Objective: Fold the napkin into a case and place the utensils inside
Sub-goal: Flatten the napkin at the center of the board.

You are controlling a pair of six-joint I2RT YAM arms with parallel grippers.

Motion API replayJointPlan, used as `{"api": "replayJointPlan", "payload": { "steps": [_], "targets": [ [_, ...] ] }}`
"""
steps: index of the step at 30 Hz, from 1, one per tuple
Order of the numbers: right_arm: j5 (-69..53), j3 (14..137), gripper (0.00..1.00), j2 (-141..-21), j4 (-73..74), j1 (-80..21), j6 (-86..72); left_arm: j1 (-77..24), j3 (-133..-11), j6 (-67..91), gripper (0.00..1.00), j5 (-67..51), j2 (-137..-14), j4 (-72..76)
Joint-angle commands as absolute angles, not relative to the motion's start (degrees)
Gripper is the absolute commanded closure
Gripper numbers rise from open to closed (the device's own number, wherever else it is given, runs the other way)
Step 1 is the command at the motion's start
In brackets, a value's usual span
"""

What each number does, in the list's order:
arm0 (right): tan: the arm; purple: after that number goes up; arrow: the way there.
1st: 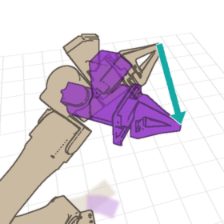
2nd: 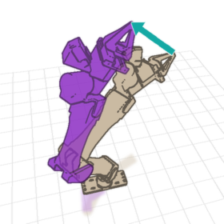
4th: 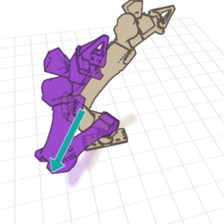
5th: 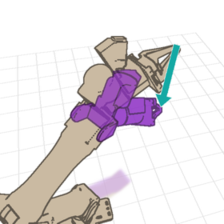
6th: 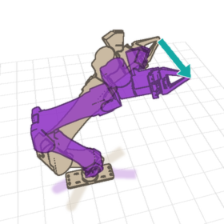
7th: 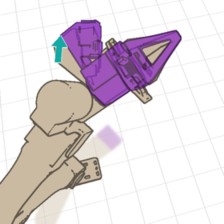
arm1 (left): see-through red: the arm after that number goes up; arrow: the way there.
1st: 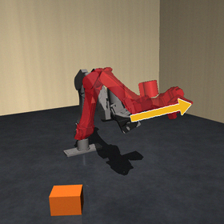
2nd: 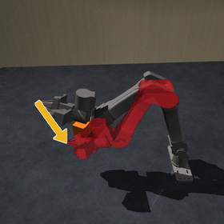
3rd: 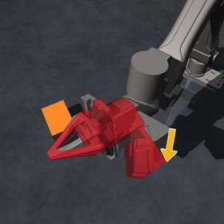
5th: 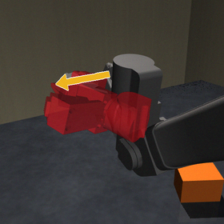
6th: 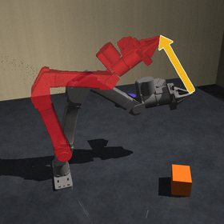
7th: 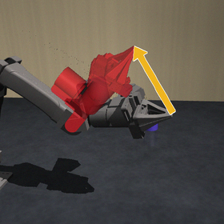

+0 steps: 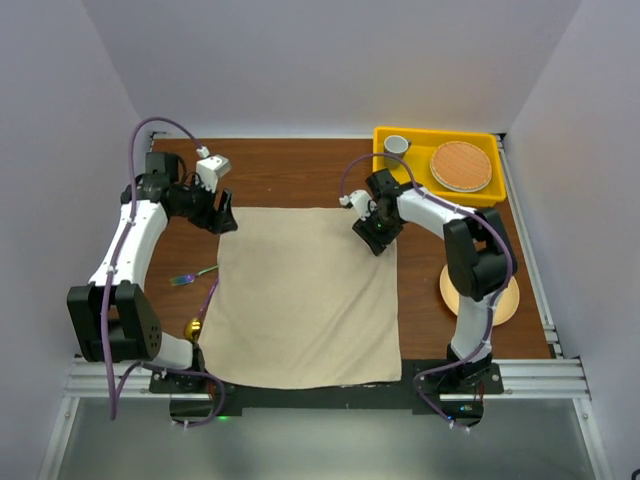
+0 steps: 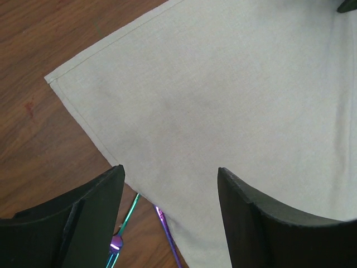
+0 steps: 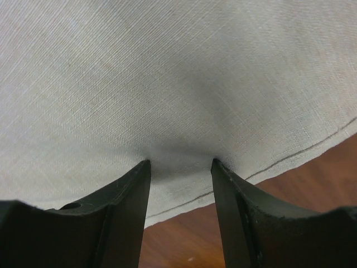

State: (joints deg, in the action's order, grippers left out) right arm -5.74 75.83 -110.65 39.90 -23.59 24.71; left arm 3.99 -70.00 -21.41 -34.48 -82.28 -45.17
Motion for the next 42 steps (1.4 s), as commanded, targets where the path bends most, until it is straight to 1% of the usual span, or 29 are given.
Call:
{"api": "replayJointPlan", "payload": {
  "steps": [1, 4, 6, 12, 15, 22, 24, 28, 29, 32, 34, 42],
  "targets": [
    [-1.67, 83.12, 0.48, -115.66, 35.76, -22.33, 27.24, 4.04, -71.81, -18.37, 0.27, -32.35, -83.67, -41.75],
    [-1.67, 84.03, 0.48, -113.65, 37.27, -21.71, 28.38, 4.04, -73.03, -18.11, 0.25, -31.21, -84.2, -41.66],
    [-1.58, 83.06, 0.45, -111.81, 37.44, -20.75, 29.61, 4.57, -73.56, -17.67, 0.25, -30.32, -84.55, -41.13],
    [-10.96, 85.07, 0.38, -103.55, 43.67, -18.81, 28.57, 5.36, -75.06, -16.53, 0.24, -30.15, -86.57, -40.17],
    [-12.92, 85.17, 0.35, -100.03, 43.69, -18.37, 25.51, 6.76, -76.99, -14.16, 0.25, -31.37, -88.94, -38.85],
    [-11.87, 84.73, 0.34, -102.21, 41.4, -16.61, 18.81, 8.17, -80.15, -12.83, 0.3, -32.08, -95.53, -37.45],
    [-10.82, 83.85, 0.34, -103.62, 38.95, -16.08, 17.59, 8.17, -80.68, -13.09, 0.32, -32.26, -97.11, -37.18],
    [-9.84, 82.79, 0.39, -106.96, 36.3, -16.08, 16.44, 8.17, -81.56, -13.36, 0.32, -32.52, -98.52, -37.09],
    [-9.84, 82.27, 0.42, -107.57, 35.25, -16.08, 15.65, 8.17, -81.56, -13.27, 0.32, -32.52, -98.53, -37.18],
    [-8.88, 80.95, 0.48, -109.24, 32.97, -16.17, 14.77, 8.17, -81.21, -13.53, 0.32, -32.08, -98.26, -36.83],
    [-8.0, 80.33, 0.49, -110.39, 32.35, -16.08, 14.68, 8.17, -80.77, -13.54, 0.33, -31.29, -98.35, -36.65],
    [-0.54, 74.71, 0.57, -111.8, 29.71, -15.82, 16.61, 8.26, -81.03, -13.62, 0.36, -30.32, -99.23, -35.86]
  ]
}}
